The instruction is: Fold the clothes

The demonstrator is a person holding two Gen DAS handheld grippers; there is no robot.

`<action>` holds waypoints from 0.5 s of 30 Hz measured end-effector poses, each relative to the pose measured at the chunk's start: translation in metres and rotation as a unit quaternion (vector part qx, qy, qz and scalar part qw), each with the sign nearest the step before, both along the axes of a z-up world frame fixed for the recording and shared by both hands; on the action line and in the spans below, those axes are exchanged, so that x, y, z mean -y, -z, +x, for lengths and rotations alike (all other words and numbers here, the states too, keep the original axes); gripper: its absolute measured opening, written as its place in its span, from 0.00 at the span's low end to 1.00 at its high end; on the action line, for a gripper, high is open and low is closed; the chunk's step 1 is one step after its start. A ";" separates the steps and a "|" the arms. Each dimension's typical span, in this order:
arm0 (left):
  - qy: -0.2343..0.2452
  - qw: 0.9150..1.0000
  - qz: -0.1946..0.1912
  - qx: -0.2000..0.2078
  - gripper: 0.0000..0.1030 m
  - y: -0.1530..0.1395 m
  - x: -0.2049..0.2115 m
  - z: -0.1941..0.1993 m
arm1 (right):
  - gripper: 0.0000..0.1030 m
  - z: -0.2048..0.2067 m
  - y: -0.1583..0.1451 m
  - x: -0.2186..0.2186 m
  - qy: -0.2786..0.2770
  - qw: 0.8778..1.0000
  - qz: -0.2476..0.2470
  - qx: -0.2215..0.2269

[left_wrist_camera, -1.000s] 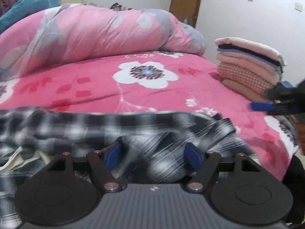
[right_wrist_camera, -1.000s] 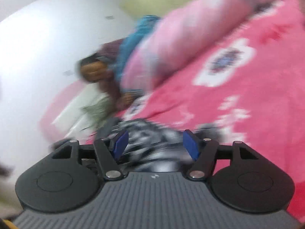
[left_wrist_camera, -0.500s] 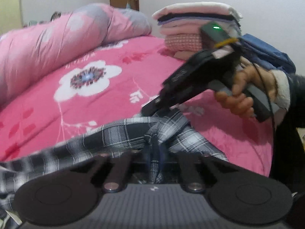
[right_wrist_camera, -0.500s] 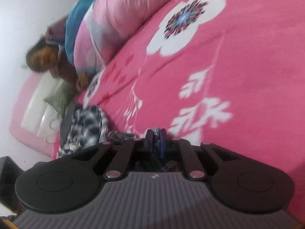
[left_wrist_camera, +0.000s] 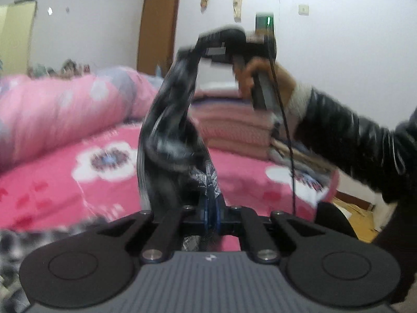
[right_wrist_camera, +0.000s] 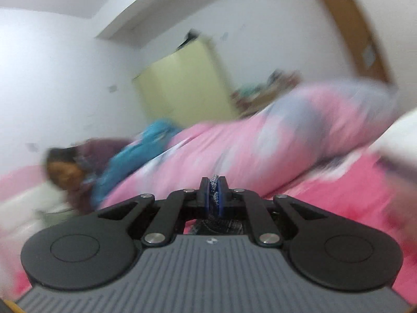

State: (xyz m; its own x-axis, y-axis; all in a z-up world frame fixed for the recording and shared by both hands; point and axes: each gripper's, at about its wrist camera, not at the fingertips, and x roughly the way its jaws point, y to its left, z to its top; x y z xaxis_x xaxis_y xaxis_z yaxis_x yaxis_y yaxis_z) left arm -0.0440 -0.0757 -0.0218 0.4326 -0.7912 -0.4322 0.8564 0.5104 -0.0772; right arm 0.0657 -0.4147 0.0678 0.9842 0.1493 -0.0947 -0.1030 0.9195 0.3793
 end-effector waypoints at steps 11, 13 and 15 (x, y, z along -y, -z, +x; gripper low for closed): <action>0.054 0.992 0.035 -0.104 0.07 0.069 0.017 0.007 | 0.04 -0.107 0.037 0.060 0.174 0.982 -0.067 -0.041; 0.074 0.988 0.062 -0.122 0.08 0.081 0.027 0.008 | 0.04 -0.108 0.058 0.073 0.200 0.973 -0.071 -0.091; 0.089 0.983 0.084 -0.136 0.25 0.091 0.034 0.007 | 0.04 -0.110 0.075 0.084 0.224 0.963 -0.079 -0.128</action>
State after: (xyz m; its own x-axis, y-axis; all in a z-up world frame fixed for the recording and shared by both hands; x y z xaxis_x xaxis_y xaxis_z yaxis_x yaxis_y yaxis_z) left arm -0.0367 -0.1094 -0.1124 0.1443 -0.7513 -0.6439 0.8928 0.3795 -0.2427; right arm -0.0444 -0.4982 -0.0075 0.8879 -0.3213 -0.3293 0.3962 0.8979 0.1921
